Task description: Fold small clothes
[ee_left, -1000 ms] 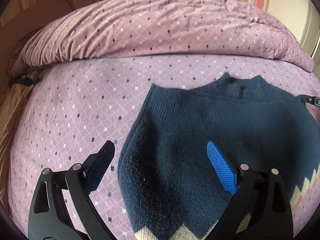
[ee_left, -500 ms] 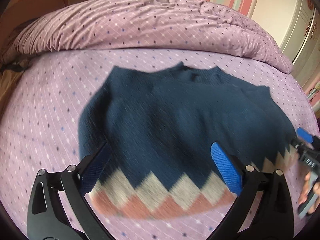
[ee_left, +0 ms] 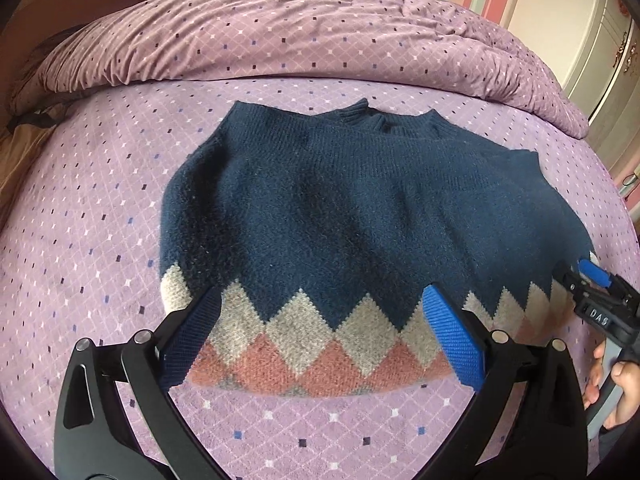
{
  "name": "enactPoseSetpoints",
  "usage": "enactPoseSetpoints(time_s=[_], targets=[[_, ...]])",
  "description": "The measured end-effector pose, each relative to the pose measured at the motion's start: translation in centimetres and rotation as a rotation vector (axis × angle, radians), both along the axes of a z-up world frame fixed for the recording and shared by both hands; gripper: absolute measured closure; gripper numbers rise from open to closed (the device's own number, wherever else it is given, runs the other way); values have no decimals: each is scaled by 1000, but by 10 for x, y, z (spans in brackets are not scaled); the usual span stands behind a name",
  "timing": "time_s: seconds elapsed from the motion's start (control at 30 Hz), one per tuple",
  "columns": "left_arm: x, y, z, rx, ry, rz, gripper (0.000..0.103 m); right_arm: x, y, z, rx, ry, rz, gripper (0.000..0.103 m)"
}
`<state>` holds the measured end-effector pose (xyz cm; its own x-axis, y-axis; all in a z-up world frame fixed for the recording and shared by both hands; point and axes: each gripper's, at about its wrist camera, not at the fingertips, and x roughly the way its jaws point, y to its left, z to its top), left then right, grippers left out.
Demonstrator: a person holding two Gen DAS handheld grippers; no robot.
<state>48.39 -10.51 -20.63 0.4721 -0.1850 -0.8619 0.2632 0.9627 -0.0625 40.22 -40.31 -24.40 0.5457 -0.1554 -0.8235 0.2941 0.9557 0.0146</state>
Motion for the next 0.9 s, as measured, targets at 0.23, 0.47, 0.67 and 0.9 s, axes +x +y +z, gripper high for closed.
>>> enactPoseSetpoints(time_s=[0.23,0.47,0.67,0.9], targets=[[3,2,1,14,-5,2,3,5,-1,-13,-2,44,0,23],[4,1,1,17,-3,1,3,7,0,-26,-27,61,9,18],[3,-3,4,6,-5,2,3,4,1,-10,-19,37,21,18],[-5,-4,12,41,-32,-3,3,-30,9,57,-66,-124,48,18]])
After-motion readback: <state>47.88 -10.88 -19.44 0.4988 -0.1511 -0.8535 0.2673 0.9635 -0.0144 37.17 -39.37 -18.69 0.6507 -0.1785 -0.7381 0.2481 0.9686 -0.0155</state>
